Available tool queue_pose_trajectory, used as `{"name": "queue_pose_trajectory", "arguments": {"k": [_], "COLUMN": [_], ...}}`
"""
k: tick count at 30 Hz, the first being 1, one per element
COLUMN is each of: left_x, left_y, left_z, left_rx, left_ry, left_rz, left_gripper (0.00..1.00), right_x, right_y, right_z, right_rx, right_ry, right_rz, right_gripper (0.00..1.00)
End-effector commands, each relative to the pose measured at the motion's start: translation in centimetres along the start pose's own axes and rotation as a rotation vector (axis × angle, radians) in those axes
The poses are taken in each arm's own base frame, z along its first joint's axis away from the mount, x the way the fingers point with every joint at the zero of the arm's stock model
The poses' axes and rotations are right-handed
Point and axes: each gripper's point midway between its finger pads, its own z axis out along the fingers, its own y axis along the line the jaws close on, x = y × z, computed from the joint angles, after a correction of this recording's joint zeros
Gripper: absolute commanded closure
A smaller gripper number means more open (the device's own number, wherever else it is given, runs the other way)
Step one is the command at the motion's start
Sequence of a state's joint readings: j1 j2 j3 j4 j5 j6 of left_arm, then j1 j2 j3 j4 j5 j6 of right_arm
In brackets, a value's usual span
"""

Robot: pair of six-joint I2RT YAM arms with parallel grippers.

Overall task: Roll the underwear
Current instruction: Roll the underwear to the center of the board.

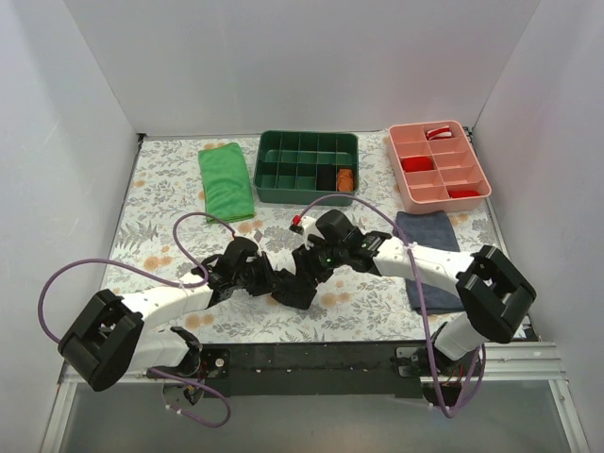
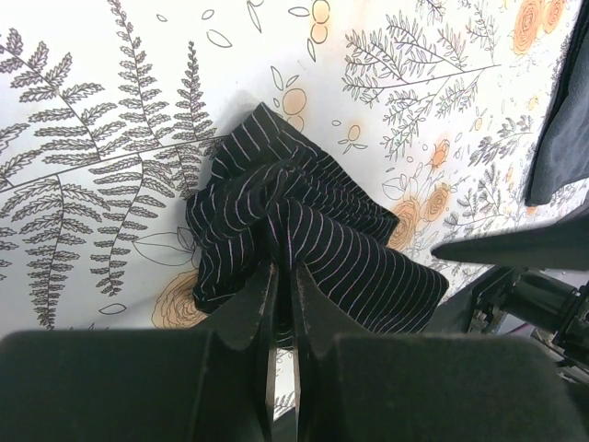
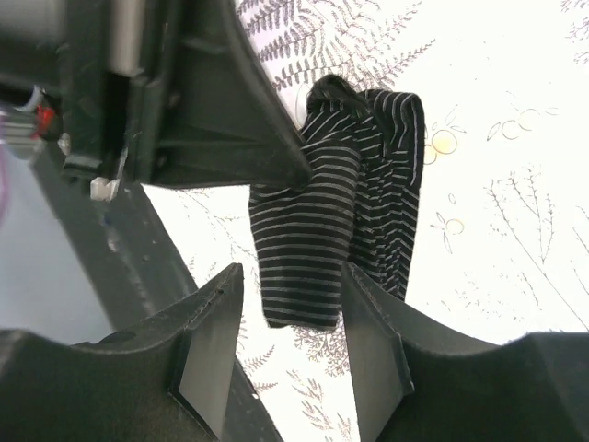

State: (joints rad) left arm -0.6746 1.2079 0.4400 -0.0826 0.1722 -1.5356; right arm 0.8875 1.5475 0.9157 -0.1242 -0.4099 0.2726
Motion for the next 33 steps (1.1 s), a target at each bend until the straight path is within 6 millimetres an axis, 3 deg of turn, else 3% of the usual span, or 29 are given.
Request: {"name": "queue_pose_trajectory", "arguments": {"k": [1, 9, 15, 25, 33], "left_x": [1.2, 1.1, 0.9, 1.2, 1.4], "left_y": [2.8, 2.9, 2.7, 3.2, 3.2], "left_z": [0.2, 0.3, 0.3, 0.5, 0.5], "left_rx": [-0.12, -0.148, -0.152, -0.167, -0.166], "left_ry": [0.041, 0.054, 0.055, 0.07, 0.076], "left_rz": [0.027, 0.027, 0.023, 0.022, 0.022], "left_gripper": [1.0, 1.0, 1.0, 1.0, 1.0], "right_x": [0.1, 0.3, 2.2, 2.3, 4.2], "right_y": [-0.4, 0.9, 0.6, 0.7, 0.5], "right_z": [-0.9, -1.4, 0.0, 1.7, 3.3], "right_rx": [0.167, 0.3, 0.346, 0.384, 0.39], "right_ry": [-0.044, -0.063, 0.011, 0.037, 0.081], "right_rz": [-0.173, -0.366, -0.432, -0.514, -0.545], "right_gripper": [0.46, 0.45, 0.45, 0.45, 0.44]}}
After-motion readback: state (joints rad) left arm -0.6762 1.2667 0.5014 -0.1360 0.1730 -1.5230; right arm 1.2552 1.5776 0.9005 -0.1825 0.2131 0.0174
